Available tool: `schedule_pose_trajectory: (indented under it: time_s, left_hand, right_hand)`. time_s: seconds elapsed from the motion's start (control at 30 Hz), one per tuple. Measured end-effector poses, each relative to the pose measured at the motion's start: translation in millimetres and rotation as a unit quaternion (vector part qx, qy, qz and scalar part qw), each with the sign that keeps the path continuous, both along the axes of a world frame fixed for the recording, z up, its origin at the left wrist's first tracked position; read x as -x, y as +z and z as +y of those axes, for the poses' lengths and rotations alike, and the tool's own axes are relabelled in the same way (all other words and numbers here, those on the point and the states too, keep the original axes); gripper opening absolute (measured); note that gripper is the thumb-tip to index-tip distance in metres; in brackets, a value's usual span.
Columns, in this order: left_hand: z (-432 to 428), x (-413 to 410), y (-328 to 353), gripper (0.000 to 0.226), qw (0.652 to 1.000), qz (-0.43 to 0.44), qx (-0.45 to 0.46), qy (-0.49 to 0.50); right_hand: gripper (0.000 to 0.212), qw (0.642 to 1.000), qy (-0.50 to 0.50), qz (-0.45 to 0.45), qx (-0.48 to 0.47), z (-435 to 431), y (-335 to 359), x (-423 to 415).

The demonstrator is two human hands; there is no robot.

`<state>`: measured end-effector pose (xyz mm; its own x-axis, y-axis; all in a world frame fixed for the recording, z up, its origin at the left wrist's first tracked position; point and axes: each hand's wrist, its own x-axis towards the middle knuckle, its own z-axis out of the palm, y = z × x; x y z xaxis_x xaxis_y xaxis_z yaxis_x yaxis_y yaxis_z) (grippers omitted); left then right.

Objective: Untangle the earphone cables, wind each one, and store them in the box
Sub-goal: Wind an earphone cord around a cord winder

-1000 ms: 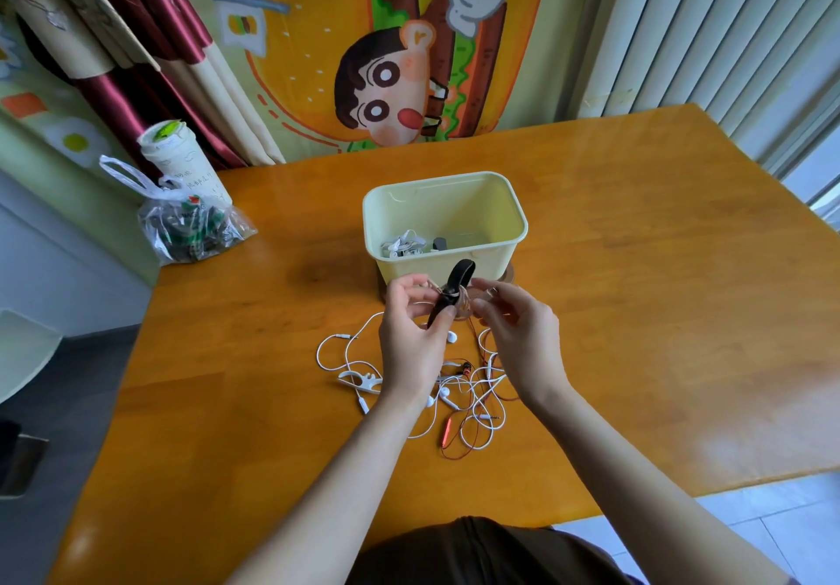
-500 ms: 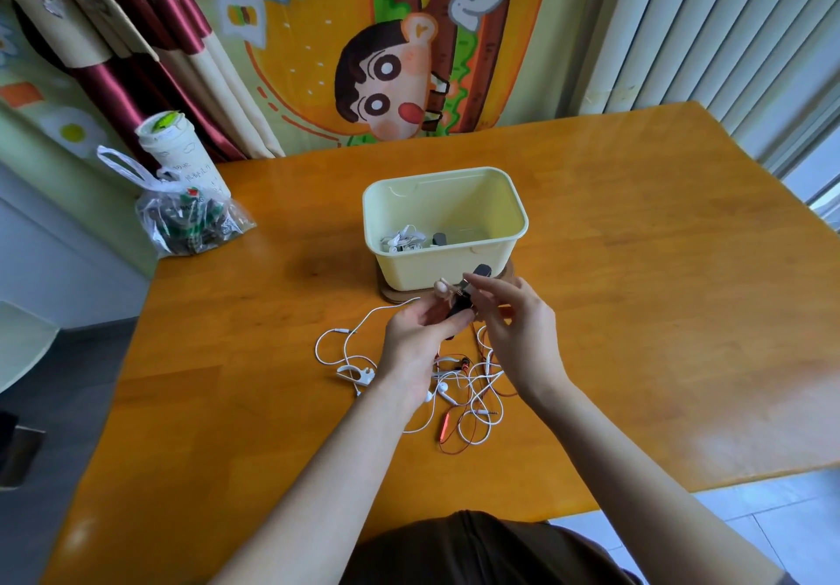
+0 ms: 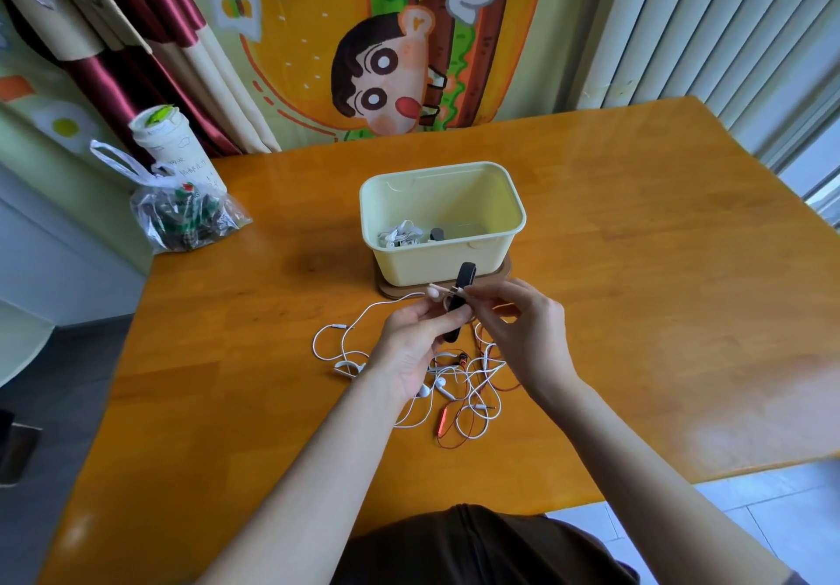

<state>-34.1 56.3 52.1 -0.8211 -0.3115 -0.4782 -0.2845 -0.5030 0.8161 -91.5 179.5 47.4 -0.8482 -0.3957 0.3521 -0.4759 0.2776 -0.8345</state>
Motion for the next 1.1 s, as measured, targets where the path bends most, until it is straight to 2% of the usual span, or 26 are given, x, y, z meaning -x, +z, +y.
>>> schedule_pose_trajectory:
  time_s: [0.17,0.33,0.47,0.6,0.73,1.1]
  left_hand:
    - [-1,-1,1,0.016,0.999,-0.006,0.033,-0.003]
    - [-3,1,8,0.020,1.000,0.011,-0.017,0.023]
    - [-3,1,11,0.024,0.999,0.028,-0.008,0.033]
    - [-8,-2,12,0.010,0.997,0.060,0.054,0.005]
    - [-9,-1,16,0.013,0.988,0.066,0.139,-0.029]
    - [-17,-4,29,0.012,0.977,0.018,0.158,-0.138]
  right_hand:
    - [0.014,1.000,0.015,0.008,-0.001,-1,3,1]
    - [0.013,0.999,0.036,0.003,-0.017,-3,8,5]
    - [0.010,1.000,0.024,0.020,-0.004,-8,10,-1]
    - [0.009,0.999,0.014,-0.026,0.021,-9,16,0]
    - [0.012,0.999,0.010,-0.046,0.020,-12,21,2]
    - [0.005,0.992,0.081,-0.017,-0.091,-7,38,13]
